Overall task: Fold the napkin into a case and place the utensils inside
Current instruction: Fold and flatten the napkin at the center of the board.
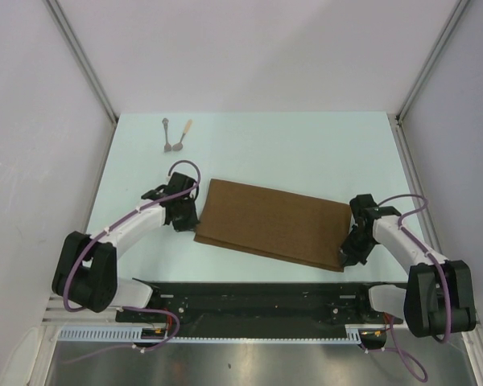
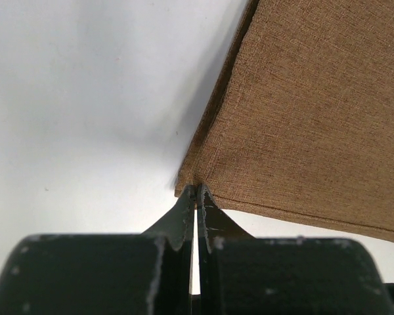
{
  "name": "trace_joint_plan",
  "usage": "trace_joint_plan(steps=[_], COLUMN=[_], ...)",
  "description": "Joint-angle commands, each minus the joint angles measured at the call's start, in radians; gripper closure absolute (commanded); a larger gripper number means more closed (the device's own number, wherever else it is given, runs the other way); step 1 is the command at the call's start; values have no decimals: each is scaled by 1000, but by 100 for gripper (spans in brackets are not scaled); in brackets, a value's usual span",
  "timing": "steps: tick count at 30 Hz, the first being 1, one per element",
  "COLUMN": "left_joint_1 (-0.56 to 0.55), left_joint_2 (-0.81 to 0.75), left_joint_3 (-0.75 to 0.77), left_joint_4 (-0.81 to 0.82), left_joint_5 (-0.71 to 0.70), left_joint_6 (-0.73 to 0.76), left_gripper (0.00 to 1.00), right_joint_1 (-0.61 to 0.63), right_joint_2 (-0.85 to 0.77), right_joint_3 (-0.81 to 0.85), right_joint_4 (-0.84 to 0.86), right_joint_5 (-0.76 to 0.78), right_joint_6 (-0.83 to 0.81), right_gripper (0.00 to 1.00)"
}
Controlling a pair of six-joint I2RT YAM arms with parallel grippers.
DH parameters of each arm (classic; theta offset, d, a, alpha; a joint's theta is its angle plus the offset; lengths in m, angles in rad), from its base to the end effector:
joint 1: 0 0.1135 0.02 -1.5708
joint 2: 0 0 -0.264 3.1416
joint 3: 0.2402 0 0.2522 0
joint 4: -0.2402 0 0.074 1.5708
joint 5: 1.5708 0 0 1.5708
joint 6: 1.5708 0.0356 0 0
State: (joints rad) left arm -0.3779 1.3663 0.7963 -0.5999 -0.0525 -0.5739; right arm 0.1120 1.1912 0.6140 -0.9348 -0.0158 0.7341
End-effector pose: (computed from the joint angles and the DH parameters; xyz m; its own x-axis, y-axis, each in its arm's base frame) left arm 0.2310 -0.0897 0.1895 -0.9084 -0.2227 -0.3540 -0.1711 0.9702 -0.1713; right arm 0.1655 0.0192 0.1659 -0.8120 0.5827 -0.0331 0.5809 0.8123 0.0511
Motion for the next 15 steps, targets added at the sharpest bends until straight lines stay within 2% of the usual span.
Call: trace_joint_plan(steps=[1, 15], left_joint_1=[-10, -32], left_joint_2=[-55, -23], left_joint_3=[-16, -23], left_joint_4=[-29, -23], left_joint_5=[-27, -14], left_joint_6=[23, 6], left_gripper=[100, 100], right_joint_1=[-2, -23], right_joint_2=[41, 110], right_joint_3=[47, 85], right_joint_4=[-62, -111], right_joint_5=[-24, -29], right_joint_6=[-47, -48], right_gripper=[100, 100])
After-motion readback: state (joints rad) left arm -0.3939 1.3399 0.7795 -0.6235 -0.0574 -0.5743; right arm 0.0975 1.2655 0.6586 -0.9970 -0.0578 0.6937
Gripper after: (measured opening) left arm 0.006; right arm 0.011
